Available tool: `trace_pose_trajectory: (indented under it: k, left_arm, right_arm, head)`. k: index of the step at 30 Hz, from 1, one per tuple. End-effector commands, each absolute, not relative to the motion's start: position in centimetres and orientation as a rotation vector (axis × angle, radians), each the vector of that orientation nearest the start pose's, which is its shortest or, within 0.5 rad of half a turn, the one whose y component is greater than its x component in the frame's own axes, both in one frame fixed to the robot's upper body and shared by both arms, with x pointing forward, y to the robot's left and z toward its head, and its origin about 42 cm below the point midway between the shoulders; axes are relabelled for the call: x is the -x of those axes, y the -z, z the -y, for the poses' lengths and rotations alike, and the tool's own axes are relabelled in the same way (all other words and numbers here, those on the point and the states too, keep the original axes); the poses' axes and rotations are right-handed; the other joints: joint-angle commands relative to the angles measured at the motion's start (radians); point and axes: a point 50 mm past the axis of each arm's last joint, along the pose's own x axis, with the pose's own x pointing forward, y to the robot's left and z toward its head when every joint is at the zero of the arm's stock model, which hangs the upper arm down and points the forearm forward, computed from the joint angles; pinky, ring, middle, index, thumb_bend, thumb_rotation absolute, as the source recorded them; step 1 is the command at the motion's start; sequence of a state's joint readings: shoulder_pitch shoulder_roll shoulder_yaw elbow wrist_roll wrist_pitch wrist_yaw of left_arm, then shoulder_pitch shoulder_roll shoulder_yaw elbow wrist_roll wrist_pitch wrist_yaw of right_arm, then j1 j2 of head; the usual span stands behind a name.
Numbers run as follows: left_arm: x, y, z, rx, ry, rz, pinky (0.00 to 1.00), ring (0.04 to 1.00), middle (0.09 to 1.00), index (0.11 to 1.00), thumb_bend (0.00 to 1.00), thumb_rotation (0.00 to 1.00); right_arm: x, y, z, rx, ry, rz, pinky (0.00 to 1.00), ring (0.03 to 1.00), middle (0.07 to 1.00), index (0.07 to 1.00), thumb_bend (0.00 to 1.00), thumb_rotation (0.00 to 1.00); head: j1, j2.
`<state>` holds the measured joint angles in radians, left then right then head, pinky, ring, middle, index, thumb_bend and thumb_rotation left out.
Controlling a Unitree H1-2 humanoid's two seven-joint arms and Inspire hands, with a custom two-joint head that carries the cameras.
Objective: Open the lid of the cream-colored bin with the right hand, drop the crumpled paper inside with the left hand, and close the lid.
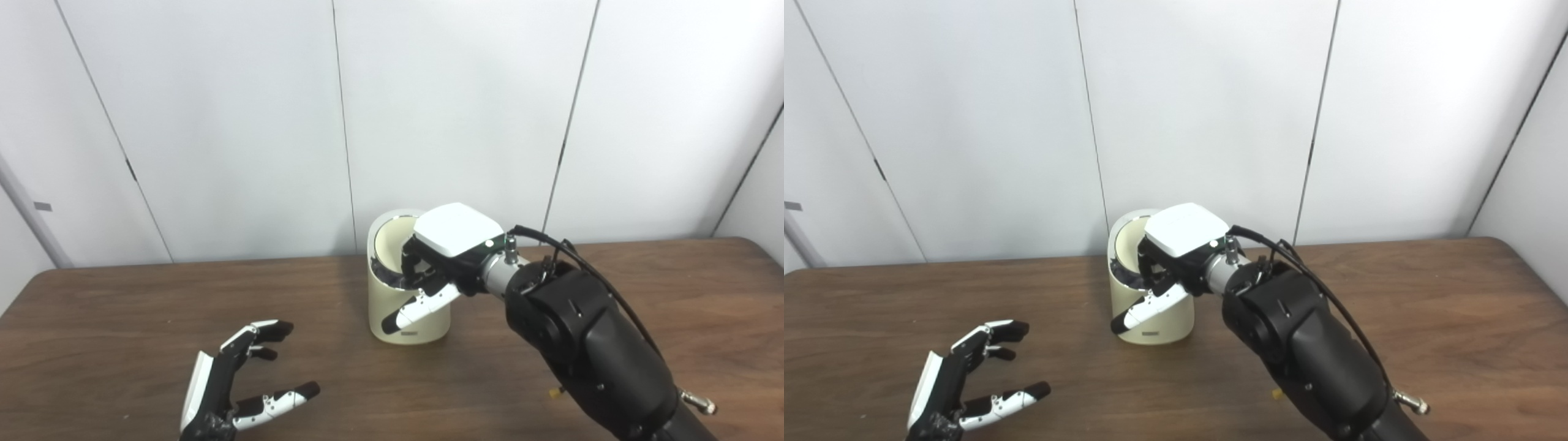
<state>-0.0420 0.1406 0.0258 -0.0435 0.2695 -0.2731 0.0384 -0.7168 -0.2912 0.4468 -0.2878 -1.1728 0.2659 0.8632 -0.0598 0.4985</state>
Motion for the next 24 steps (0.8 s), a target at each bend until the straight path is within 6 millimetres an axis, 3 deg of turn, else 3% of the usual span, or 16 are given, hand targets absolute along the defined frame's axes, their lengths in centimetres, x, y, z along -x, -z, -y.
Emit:
trace_pose_trajectory:
  k: [1,8,24]
  left_arm:
    - [-29.9,-15.6,-25.3,-0.394,-0.017,0.428,0.62,0.719,0.711,0.682,0.95,0.25]
    - [-29.9,-15.6,-25.4,-0.401,-0.016,0.429,0.62,0.718,0.711,0.685,0.95,0.25]
    - [-30.0,-15.4,-25.5,-0.398,-0.015,0.433,0.61,0.716,0.712,0.686,0.94,0.24]
  right_arm:
    - [-39.1,-32.1,12.7,1.673,-0.521,0.201,0.72,0.728,0.712,0.638,0.98,0.92]
    - [-38.5,-33.1,13.4,1.617,-0.465,0.225,0.77,0.763,0.758,0.743,0.99,0.91]
    - [-37.0,-34.0,15.6,1.434,-0.256,0.38,0.73,0.757,0.746,0.754,0.95,0.76]
  head:
    - [0.002,0.0]
    - [-0.002,-0.004]
    - [-0.001,-0.009]
